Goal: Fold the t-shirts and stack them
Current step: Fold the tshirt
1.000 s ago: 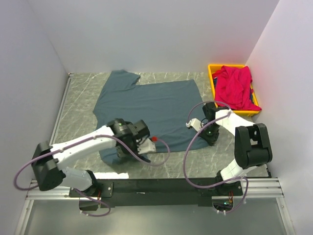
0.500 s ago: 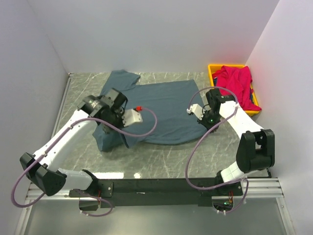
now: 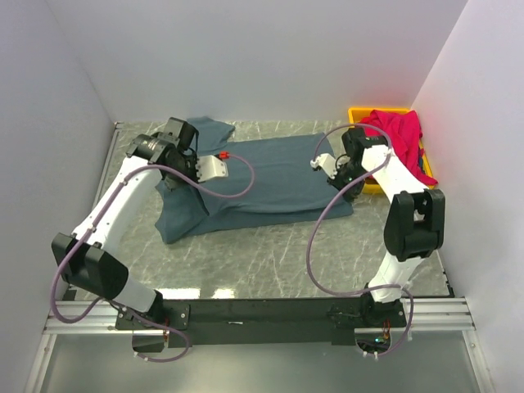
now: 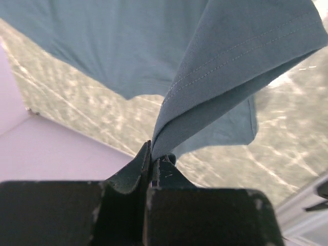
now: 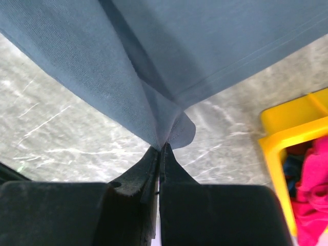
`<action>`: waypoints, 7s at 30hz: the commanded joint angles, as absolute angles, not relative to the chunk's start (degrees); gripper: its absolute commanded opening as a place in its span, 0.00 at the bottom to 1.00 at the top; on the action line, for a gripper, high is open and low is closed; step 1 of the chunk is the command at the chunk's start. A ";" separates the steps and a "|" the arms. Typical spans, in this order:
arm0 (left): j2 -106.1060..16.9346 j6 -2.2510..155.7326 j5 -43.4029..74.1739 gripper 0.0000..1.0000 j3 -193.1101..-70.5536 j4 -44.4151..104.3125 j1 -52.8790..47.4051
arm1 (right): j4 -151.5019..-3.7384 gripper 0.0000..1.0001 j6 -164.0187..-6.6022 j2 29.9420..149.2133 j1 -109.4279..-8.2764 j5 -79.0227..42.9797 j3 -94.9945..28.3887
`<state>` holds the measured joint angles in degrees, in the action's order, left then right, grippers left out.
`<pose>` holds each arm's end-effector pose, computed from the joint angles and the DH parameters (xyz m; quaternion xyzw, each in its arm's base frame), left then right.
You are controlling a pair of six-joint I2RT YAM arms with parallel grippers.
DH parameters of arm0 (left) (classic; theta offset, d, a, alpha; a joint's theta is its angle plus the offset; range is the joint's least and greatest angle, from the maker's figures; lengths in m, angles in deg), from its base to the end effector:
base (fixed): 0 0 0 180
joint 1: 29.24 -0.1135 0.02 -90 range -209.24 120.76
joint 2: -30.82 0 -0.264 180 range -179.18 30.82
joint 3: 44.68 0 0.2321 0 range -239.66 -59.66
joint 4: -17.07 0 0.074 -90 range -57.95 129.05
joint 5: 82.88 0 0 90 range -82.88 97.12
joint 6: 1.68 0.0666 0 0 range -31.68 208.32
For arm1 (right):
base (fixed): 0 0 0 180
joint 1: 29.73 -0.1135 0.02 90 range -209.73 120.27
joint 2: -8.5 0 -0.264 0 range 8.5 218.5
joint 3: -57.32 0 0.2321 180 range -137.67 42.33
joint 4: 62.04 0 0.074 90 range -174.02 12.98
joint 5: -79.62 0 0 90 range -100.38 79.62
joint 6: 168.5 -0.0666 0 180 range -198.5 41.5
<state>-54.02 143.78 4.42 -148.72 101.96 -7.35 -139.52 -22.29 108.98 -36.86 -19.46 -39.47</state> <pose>0.2548 -0.0990 0.3247 0.6069 0.7661 0.0828 0.1949 0.3173 0.0503 0.2200 -0.5270 0.8427 0.0399 0.1026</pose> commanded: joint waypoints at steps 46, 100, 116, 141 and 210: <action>-74.47 159.69 11.96 0.02 -161.35 90.15 -15.52 | -142.85 0.08 -25.67 128.73 -34.12 -18.47 -62.78; -67.80 120.30 29.46 0.01 -123.48 89.88 -41.27 | -140.04 0.00 -48.35 124.26 -27.35 -23.48 -40.22; -54.44 126.47 36.76 0.49 -132.78 93.85 -37.60 | -148.83 0.72 -43.86 112.56 -27.18 -32.43 -40.45; -71.92 114.07 17.50 0.44 -132.61 77.23 -8.85 | -144.35 0.63 -48.09 114.93 -27.18 -35.87 -40.20; -66.38 116.62 25.06 0.37 -120.67 82.86 -31.25 | -133.71 0.54 -47.82 115.81 -38.07 -20.93 -26.40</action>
<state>-66.85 116.20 25.34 -122.38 84.52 -29.51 -135.31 -47.99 115.39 -36.27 -23.92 -27.34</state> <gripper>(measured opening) 0.376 0.542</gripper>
